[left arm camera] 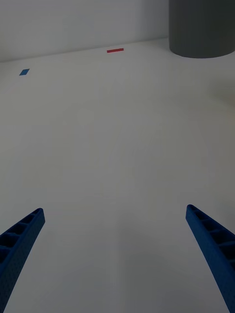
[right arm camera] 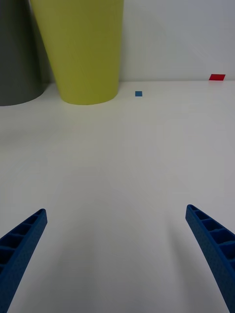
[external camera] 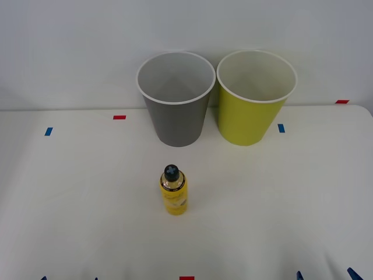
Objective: Put cans in the gray bin and PET bottles in the light green bin.
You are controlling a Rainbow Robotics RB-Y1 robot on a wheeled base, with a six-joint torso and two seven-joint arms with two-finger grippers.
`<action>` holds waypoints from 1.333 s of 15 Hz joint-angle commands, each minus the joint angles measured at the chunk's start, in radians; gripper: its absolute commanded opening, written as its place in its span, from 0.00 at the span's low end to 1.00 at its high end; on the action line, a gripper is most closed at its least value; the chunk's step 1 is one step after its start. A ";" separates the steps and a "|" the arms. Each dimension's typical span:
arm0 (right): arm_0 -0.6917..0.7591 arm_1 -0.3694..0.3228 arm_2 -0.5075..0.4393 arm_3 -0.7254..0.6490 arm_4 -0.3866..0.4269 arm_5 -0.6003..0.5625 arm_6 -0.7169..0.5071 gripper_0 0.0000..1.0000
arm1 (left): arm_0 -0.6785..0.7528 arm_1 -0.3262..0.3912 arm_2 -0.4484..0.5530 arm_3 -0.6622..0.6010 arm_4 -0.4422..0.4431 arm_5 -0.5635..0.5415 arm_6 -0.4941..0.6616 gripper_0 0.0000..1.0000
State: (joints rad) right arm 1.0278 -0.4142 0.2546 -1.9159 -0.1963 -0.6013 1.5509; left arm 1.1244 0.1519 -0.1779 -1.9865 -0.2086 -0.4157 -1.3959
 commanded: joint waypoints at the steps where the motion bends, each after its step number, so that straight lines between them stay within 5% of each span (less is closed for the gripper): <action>1: 0.000 0.000 0.000 0.000 0.000 0.000 0.000 0.99 | 0.000 0.000 0.000 0.000 0.000 0.000 0.000 1.00; 20: 0.000 0.000 0.000 0.000 0.000 0.000 0.000 0.99 | 0.000 0.000 0.000 0.000 0.000 0.000 0.000 1.00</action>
State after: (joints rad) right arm 1.0278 -0.4142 0.2546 -1.9159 -0.1963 -0.6013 1.5509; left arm 1.1244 0.1519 -0.1779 -1.9865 -0.2086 -0.4157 -1.3959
